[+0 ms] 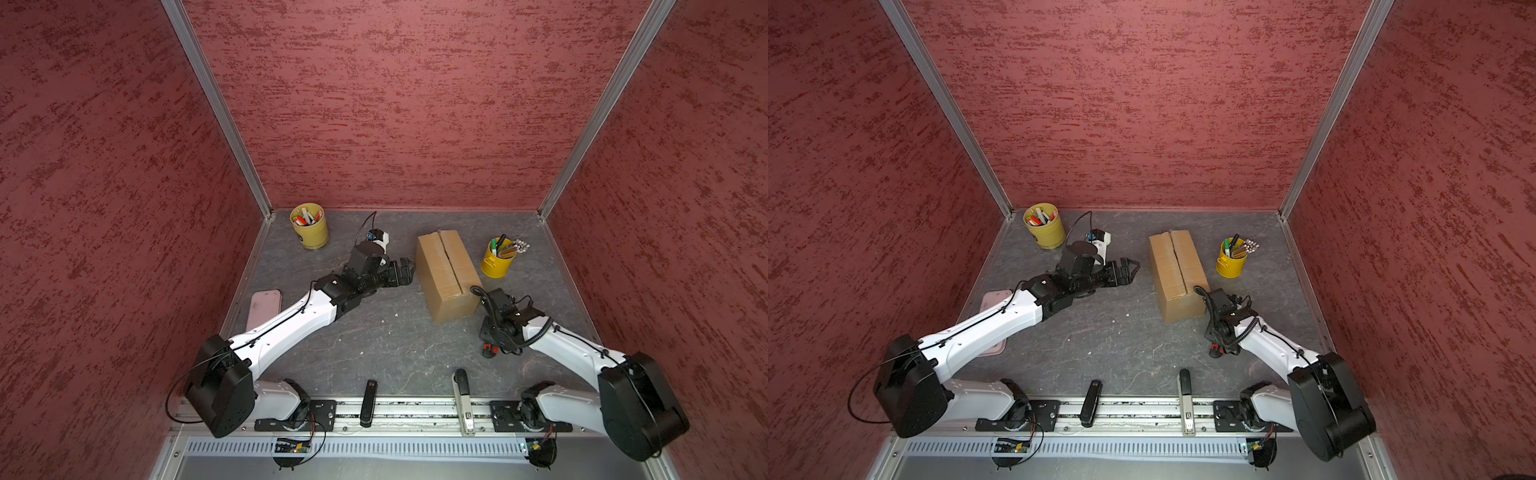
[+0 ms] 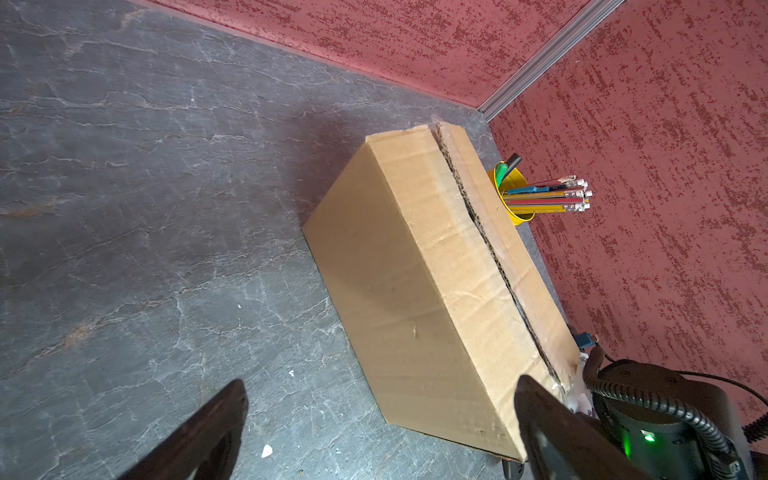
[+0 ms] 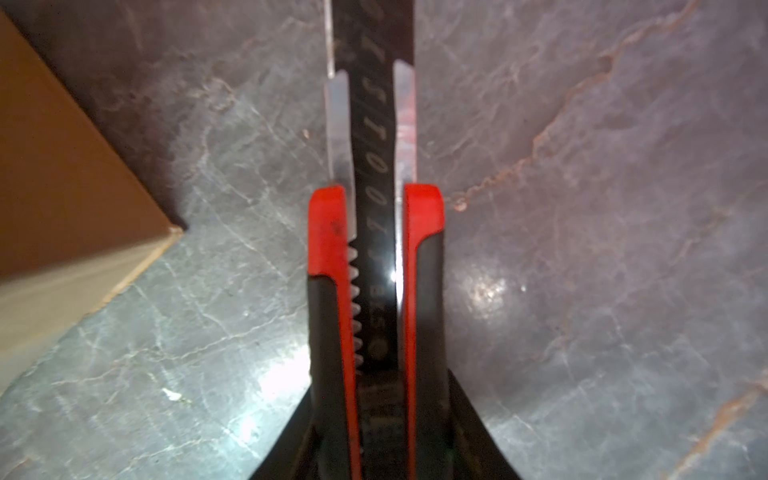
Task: Unpack the express box
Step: 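Lower the knife and release it on the table with the right gripper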
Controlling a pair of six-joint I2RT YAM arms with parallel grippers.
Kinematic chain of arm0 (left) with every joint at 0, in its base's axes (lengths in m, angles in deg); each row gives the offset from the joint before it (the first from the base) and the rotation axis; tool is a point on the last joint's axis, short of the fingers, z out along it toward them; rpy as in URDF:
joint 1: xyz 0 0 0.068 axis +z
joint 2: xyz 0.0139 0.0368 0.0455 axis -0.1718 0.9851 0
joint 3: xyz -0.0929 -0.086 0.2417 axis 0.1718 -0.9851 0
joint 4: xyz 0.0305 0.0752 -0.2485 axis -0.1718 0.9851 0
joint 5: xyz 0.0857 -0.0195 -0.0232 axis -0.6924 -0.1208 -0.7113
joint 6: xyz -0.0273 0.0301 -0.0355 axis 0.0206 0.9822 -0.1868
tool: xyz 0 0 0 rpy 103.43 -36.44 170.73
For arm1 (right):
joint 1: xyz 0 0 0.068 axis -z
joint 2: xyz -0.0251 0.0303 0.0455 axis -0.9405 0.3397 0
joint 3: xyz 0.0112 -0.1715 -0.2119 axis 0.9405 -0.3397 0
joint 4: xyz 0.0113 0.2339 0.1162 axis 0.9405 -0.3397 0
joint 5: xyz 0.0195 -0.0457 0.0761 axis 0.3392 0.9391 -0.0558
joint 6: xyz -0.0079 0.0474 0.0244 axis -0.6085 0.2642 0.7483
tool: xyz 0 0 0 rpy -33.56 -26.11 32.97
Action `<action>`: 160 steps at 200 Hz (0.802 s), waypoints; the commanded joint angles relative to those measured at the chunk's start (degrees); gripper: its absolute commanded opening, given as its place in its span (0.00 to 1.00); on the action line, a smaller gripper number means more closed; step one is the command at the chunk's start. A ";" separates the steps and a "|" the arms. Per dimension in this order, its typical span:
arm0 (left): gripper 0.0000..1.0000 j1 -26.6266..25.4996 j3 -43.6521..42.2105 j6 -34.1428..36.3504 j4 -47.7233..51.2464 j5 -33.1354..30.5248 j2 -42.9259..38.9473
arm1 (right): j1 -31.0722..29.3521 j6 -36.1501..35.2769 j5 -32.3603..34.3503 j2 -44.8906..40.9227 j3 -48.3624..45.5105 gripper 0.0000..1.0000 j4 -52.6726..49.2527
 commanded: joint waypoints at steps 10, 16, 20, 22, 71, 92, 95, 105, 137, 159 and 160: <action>1.00 0.42 -0.47 0.70 0.06 0.75 -0.75 | 0.49 1.50 1.09 -1.42 -0.59 0.41 1.10; 1.00 0.42 -0.47 0.69 0.04 0.83 -0.76 | 0.57 1.50 1.17 -1.56 -0.63 0.43 1.07; 1.00 0.42 -0.47 0.72 0.08 0.83 -0.79 | 0.60 1.47 1.19 -1.72 -0.62 0.43 1.03; 1.00 0.42 -0.54 0.74 0.11 0.79 -0.74 | 0.58 1.47 1.18 -1.68 -0.56 0.44 1.01; 1.00 0.56 -0.91 0.63 0.12 0.72 -1.22 | 0.93 0.95 2.18 -2.04 0.26 0.55 0.02; 1.00 0.62 -0.90 0.57 0.13 0.98 -1.32 | 0.93 1.20 2.30 -4.18 1.55 0.56 -1.09; 1.00 0.62 -0.91 0.53 0.22 1.01 -1.33 | 0.98 1.25 2.24 -4.65 1.93 0.56 -1.36; 1.00 0.60 -1.00 0.38 0.29 1.01 -1.24 | 1.00 1.23 2.47 -6.33 3.24 0.56 -2.47; 1.00 0.72 -1.26 -0.47 0.93 1.11 -0.24 | 1.09 -0.21 4.66 -9.92 8.95 0.56 -6.47; 1.00 0.69 -1.82 -1.31 0.90 1.26 0.33 | 1.65 -1.45 5.68 -8.84 12.57 0.56 -8.65; 1.00 0.69 -1.85 -1.34 0.82 1.26 0.37 | 1.68 -1.48 5.71 -8.77 12.67 0.56 -8.65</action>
